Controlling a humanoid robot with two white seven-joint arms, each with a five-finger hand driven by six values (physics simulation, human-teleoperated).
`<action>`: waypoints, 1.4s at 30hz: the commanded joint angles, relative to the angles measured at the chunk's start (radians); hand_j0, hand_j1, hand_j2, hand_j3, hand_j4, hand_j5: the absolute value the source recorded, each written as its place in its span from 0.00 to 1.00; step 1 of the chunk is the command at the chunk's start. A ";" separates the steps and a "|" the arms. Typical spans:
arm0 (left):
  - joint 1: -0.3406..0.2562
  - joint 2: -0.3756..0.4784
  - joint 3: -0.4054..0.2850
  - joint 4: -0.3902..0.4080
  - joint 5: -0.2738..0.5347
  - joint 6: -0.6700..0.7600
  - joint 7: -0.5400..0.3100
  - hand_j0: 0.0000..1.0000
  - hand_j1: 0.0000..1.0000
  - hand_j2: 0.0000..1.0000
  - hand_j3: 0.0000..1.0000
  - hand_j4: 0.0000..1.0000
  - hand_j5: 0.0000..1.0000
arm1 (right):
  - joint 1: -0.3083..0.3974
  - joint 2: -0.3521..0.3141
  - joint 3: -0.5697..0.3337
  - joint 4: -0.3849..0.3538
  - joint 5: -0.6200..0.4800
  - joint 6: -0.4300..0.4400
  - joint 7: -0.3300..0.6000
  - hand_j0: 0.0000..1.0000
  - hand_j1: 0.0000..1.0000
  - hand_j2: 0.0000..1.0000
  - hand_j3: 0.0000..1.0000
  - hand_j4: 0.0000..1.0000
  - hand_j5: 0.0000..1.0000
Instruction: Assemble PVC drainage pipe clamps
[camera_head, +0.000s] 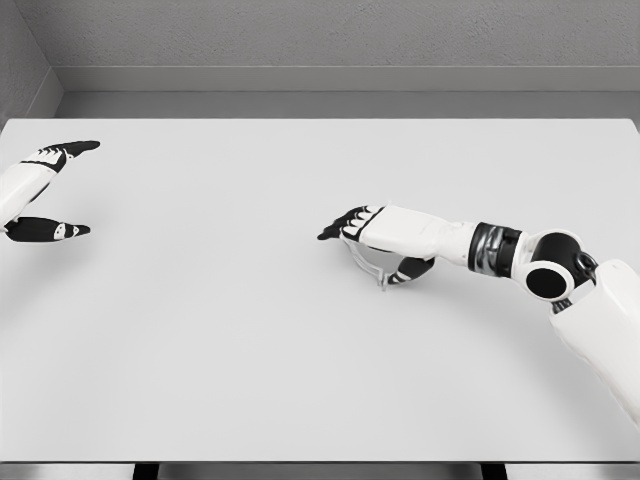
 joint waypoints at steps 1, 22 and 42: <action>0.000 0.001 0.000 -0.002 0.007 0.001 0.001 1.00 1.00 1.00 1.00 1.00 1.00 | 0.000 -0.001 0.000 -0.001 -0.006 0.003 0.000 1.00 1.00 1.00 1.00 1.00 1.00; 0.002 0.001 -0.001 -0.004 0.007 0.001 0.001 1.00 1.00 1.00 1.00 1.00 1.00 | 0.018 -0.083 -0.005 -0.047 -0.019 -0.005 0.001 1.00 1.00 1.00 1.00 1.00 1.00; -0.186 -0.306 -0.064 -0.022 -0.331 0.001 -0.003 1.00 1.00 1.00 1.00 1.00 1.00 | -0.003 -0.343 -0.230 -0.029 -0.024 0.004 0.001 1.00 1.00 1.00 1.00 1.00 1.00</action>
